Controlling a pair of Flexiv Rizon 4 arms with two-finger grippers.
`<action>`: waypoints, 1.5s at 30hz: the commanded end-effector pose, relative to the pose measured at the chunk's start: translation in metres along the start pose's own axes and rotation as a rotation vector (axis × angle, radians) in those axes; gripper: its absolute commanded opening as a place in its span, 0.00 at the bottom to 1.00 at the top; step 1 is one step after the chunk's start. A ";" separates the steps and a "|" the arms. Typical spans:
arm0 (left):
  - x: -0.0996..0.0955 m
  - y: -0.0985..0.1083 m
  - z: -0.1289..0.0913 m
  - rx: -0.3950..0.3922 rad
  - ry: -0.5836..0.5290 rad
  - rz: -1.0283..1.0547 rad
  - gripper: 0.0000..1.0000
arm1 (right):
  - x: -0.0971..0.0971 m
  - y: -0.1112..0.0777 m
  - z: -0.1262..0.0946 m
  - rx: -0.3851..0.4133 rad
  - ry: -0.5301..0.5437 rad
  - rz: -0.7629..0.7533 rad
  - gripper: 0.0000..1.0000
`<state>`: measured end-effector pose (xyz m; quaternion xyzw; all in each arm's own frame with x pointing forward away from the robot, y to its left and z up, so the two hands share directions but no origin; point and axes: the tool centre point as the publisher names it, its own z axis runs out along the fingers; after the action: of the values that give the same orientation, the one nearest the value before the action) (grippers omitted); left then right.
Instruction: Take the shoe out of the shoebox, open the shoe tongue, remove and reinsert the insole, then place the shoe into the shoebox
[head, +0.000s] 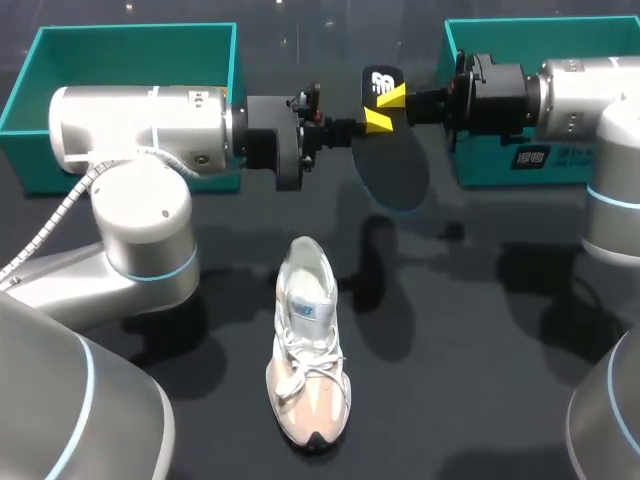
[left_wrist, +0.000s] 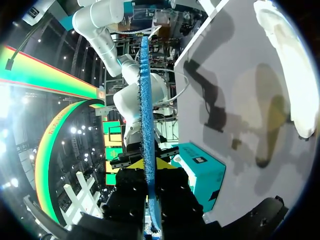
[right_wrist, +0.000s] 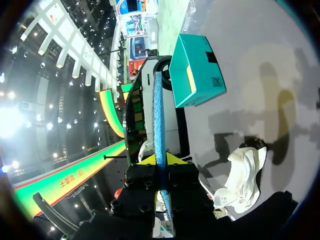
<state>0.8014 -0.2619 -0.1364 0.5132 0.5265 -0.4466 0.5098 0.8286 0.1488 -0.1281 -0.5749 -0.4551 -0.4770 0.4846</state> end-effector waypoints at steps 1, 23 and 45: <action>0.000 -0.002 0.000 0.000 0.001 0.004 0.00 | -0.001 -0.001 0.001 -0.008 0.010 -0.003 1.00; 0.006 -0.015 -0.090 0.015 -0.018 -0.440 0.00 | -0.006 -0.019 -0.043 -0.005 0.070 -0.098 1.00; 0.016 -0.019 -0.101 0.038 0.081 -0.872 0.00 | -0.006 -0.019 -0.043 -0.005 0.070 -0.098 1.00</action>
<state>0.7723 -0.1615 -0.1459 0.2659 0.7043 -0.6100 0.2473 0.8054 0.1077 -0.1281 -0.5354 -0.4645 -0.5211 0.4754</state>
